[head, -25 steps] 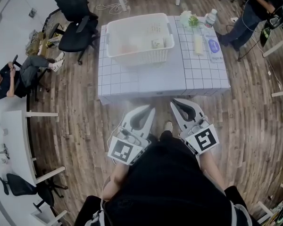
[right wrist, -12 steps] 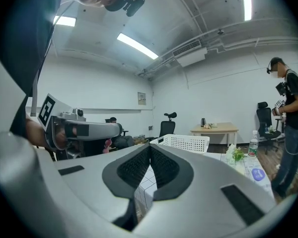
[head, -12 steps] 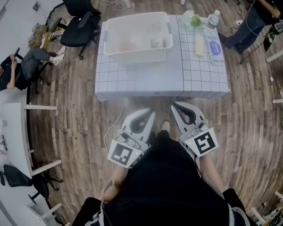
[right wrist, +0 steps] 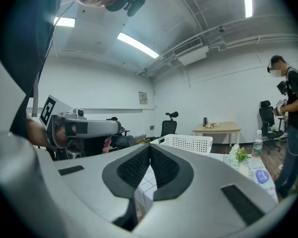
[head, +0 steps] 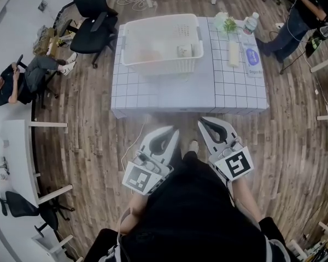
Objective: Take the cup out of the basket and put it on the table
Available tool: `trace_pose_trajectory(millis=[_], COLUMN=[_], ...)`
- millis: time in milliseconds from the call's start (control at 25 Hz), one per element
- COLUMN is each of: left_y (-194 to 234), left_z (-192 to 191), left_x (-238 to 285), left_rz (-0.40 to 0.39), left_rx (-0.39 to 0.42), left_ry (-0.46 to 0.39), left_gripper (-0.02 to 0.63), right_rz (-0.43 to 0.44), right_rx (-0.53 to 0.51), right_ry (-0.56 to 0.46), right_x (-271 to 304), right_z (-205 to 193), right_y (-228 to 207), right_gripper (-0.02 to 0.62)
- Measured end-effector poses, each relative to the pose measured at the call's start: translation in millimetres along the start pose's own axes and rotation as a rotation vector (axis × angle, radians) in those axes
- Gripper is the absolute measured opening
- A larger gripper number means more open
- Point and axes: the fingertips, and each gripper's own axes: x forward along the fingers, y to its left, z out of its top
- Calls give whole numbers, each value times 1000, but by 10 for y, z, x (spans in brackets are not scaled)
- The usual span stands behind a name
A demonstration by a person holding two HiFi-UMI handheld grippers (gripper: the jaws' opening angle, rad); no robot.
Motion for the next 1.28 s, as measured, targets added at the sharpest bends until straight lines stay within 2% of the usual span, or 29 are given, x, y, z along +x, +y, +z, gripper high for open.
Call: trace_pose_trajectory(millis=[680, 1280], left_y=[817, 1528], left_z=[117, 245], left_x=[230, 397], left_rz=[-45, -104], left_rx=[9, -1], left_ry=[13, 13], left_gripper=[11, 11], right_rz=[-57, -115], right_rx=[-27, -48], right_ry=[-51, 2], right_x=[732, 1422], right_z=[291, 373], right_y=[-145, -210], right_gripper=[17, 17])
